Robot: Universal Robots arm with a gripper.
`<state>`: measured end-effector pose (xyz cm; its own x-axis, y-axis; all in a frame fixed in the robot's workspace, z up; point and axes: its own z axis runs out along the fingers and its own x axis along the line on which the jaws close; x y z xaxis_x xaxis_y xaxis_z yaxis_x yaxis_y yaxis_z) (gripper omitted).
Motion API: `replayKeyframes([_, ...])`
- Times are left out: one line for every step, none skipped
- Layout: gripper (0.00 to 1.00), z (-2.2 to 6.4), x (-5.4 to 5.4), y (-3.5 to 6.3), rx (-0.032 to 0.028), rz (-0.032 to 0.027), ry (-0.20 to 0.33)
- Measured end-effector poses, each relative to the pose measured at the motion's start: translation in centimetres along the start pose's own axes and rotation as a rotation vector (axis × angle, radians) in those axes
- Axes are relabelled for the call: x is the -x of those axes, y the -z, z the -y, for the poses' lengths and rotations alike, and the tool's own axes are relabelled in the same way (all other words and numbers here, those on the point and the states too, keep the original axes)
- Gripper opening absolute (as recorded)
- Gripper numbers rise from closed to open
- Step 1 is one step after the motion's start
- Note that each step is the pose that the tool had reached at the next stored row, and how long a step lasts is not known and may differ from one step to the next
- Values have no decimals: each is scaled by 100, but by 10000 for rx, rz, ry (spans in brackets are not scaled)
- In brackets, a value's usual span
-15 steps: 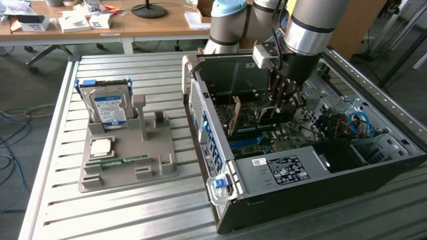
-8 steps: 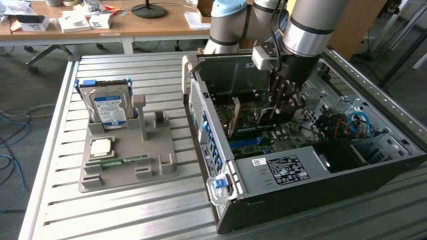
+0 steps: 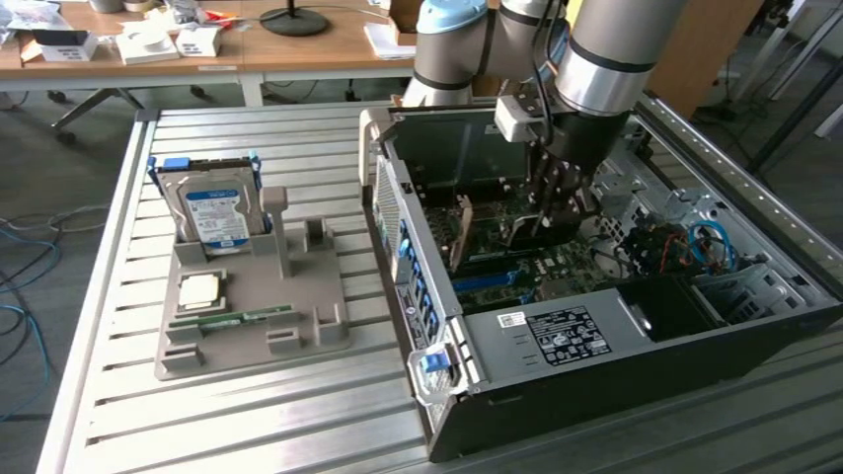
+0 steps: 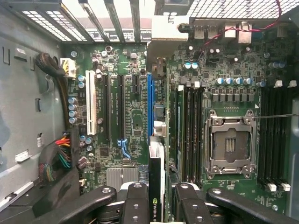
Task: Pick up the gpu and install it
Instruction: 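Insert the gpu into the slot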
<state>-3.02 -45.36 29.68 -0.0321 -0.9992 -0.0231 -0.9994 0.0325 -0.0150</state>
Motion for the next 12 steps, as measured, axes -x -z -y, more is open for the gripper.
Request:
replayKeyframes([26, -7, 0, -1, 0, 0, -1])
replayKeyframes([26, -15, 0, -1, -1, -2, 1])
replayKeyframes([26, -26, 0, -1, -1, -1, 2])
replayKeyframes([26, -34, -1, -2, -1, -2, 1])
replayKeyframes([26, -41, -1, -2, -2, -2, 1])
replayKeyframes([26, -43, -2, -1, -1, -3, 1])
replayKeyframes([26, -43, -7, -1, -1, -3, 2])
replayKeyframes([26, -43, -14, -1, -1, -3, 3])
replayKeyframes([26, -43, -23, -1, -1, -3, 2])
replayKeyframes([26, -42, -32, 0, -1, -4, 2])
replayKeyframes([26, -42, -40, 0, -1, -4, 1])
replayKeyframes([26, -43, -45, 0, -2, -4, 0])
